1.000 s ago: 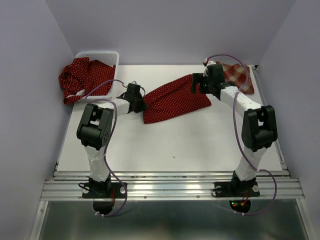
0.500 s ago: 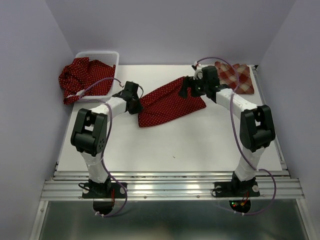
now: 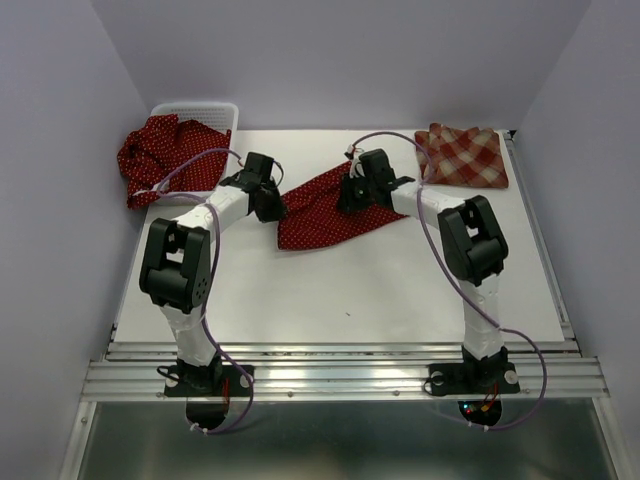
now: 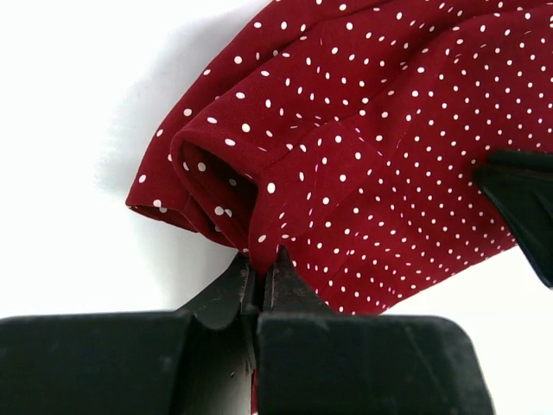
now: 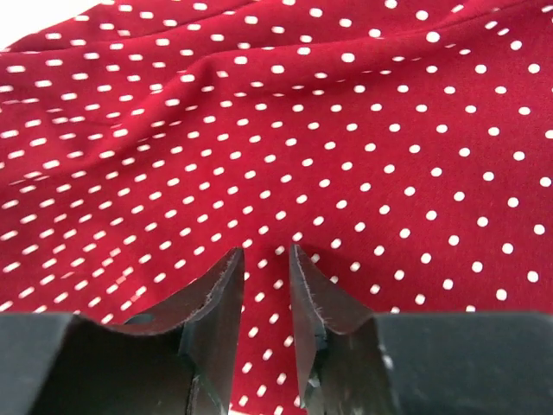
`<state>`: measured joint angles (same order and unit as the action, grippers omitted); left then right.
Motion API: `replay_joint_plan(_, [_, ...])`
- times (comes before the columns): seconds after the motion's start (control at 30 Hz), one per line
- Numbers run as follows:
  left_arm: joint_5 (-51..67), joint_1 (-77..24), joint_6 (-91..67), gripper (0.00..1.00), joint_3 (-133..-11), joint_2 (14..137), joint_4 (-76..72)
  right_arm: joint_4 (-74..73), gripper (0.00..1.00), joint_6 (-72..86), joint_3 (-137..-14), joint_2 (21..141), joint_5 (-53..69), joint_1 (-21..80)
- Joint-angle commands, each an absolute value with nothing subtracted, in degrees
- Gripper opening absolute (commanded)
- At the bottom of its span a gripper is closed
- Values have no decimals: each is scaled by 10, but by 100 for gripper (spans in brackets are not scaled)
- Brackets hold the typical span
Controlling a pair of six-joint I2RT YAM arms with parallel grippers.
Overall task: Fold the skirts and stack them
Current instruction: Fold the skirt
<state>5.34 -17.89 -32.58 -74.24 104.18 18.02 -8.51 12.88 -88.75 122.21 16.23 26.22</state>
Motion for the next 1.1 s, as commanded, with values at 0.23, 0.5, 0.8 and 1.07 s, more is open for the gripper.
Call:
replay_joint_plan(0.23, [82, -175, -331, 0, -811, 1006, 226, -59, 31, 151, -939, 1274, 79, 305])
replay_joint_plan(0.5, [75, -169, -342, 0, -833, 1020, 243, -70, 28, 209, -932, 1274, 30, 329])
replay_joint_plan(0.8, [53, -157, -341, 0, -856, 1018, 291, -83, 26, 299, -887, 1252, 3, 380])
replay_joint_plan(1.07, [34, -149, -319, 0, -875, 1007, 354, -74, 28, 330, -882, 1210, -23, 420])
